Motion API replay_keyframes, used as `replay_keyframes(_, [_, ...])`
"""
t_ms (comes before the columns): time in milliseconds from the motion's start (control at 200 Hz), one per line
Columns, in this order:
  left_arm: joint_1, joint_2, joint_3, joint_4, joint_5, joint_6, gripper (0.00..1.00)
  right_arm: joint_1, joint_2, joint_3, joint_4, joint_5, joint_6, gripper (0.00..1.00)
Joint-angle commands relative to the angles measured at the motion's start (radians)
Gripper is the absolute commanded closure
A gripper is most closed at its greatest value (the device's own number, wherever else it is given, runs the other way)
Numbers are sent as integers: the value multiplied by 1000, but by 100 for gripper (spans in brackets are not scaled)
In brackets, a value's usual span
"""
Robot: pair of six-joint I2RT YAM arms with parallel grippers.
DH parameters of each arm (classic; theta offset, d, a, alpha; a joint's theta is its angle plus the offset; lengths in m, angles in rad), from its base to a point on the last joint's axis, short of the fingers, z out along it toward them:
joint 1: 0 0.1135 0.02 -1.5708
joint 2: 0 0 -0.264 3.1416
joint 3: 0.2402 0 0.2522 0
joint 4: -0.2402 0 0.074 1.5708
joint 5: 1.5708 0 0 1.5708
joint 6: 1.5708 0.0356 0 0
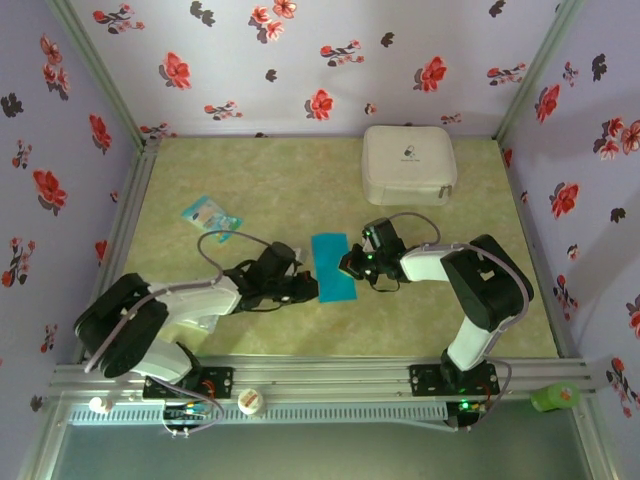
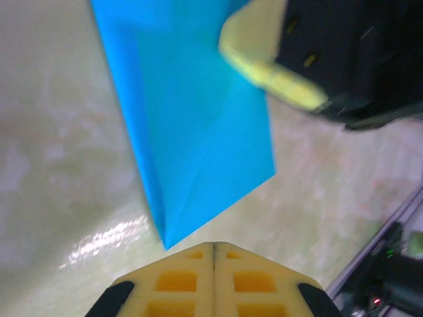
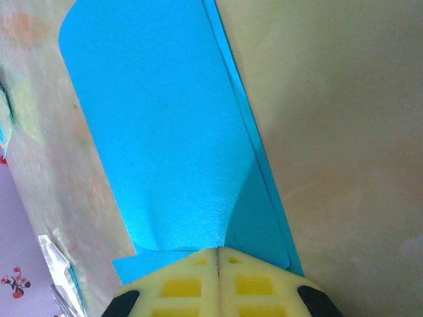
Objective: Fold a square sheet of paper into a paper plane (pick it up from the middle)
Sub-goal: Fold the triangle a second time at the center of the table.
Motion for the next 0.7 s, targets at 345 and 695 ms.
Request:
replay_keyframes(345, [66,190,145,56,103,35,98,1,13,-18,-138,75,-20,100])
replay_keyframes(695, [28,315,218,58,174,67,100,2,10,-17,-141,75,-20,100])
